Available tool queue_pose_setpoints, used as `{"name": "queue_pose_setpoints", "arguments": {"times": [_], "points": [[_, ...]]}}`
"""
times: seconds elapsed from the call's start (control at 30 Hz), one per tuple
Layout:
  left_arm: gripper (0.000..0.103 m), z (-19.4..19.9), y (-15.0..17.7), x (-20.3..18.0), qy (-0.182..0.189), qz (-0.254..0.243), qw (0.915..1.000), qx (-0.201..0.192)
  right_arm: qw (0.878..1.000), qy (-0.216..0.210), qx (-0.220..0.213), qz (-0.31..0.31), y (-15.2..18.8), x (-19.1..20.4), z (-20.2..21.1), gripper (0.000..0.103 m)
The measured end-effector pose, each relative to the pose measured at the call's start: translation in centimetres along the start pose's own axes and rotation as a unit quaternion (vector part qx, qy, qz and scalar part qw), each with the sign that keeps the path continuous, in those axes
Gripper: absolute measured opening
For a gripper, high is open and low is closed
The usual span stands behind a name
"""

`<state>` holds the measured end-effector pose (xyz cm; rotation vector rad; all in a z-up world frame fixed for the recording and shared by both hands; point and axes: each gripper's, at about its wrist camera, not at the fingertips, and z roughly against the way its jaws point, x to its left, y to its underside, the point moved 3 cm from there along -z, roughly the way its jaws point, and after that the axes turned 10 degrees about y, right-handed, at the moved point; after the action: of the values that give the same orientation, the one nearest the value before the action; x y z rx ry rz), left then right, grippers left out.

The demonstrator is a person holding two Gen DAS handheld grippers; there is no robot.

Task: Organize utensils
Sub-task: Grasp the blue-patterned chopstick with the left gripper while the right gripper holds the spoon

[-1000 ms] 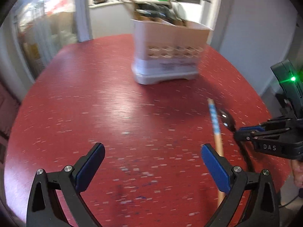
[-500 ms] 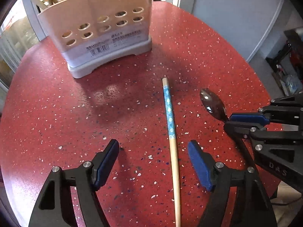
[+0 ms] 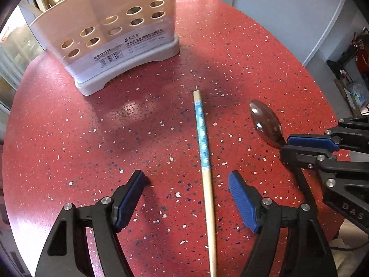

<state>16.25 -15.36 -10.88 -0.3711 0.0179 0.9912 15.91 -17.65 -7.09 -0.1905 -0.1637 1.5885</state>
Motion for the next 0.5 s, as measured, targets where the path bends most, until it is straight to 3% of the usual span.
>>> {"name": "queue_pose_setpoints", "arguments": {"times": [0.2,0.5], "points": [[0.081,0.0,-0.6,-1.2,0.004,-0.014,0.9999,0.009,0.999,-0.022,-0.029,-0.009,0.9,-2.3,1.9,0.012],[0.079,-0.8,-1.5,-2.1,0.005,-0.022,0.9995,0.024,0.998,-0.041,-0.053,-0.012,1.0,-2.6,3.6,0.012]]}}
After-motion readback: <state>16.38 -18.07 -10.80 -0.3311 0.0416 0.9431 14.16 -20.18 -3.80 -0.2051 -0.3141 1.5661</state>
